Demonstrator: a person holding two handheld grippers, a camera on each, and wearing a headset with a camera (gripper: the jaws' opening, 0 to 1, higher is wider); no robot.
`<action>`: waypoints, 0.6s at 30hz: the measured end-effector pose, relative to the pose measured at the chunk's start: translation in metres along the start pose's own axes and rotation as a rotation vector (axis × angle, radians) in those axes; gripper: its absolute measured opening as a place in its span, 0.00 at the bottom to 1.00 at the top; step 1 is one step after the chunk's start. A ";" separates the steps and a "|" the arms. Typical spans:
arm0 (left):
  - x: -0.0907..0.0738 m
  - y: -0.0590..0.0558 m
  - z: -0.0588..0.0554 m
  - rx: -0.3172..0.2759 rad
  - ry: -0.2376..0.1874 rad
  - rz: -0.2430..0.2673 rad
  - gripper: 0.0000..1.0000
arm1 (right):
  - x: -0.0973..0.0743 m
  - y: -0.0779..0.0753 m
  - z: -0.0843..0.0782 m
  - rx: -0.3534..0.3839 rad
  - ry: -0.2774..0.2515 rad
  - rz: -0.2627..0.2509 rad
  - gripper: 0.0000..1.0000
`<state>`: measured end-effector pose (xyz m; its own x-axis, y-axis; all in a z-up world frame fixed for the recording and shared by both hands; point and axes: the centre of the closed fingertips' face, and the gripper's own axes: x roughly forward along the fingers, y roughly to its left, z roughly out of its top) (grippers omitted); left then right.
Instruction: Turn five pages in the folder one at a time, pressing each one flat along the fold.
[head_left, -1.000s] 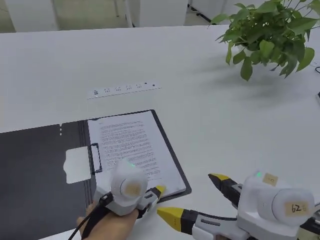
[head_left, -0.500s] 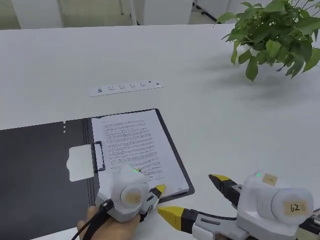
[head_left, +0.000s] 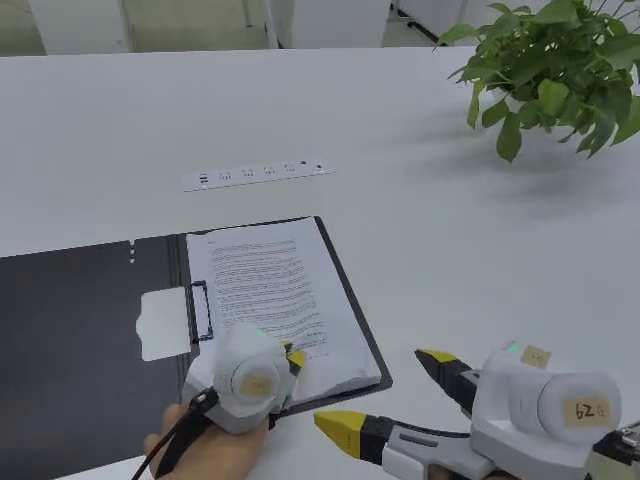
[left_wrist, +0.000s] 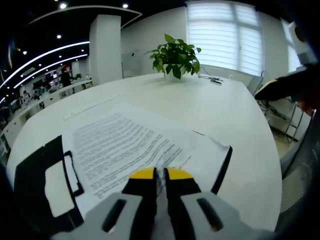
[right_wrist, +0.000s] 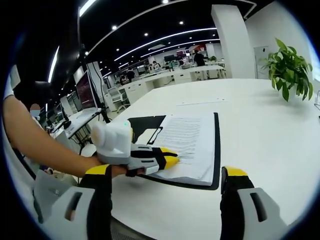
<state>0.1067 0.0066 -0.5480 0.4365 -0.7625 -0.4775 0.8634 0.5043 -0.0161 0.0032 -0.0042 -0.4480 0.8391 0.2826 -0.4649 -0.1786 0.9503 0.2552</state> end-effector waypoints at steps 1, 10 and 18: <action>0.000 -0.002 -0.001 -0.018 0.003 -0.008 0.04 | 0.002 0.000 0.000 -0.001 0.002 0.000 0.90; 0.000 0.000 -0.001 -0.039 -0.003 -0.002 0.03 | 0.022 -0.009 -0.012 0.138 0.041 0.015 0.78; 0.000 0.001 -0.001 -0.049 -0.010 -0.003 0.03 | 0.042 -0.015 -0.024 0.430 0.036 0.019 0.58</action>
<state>0.1078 0.0075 -0.5485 0.4369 -0.7677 -0.4688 0.8513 0.5212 -0.0601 0.0288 -0.0038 -0.4919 0.8179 0.3114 -0.4839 0.0426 0.8058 0.5906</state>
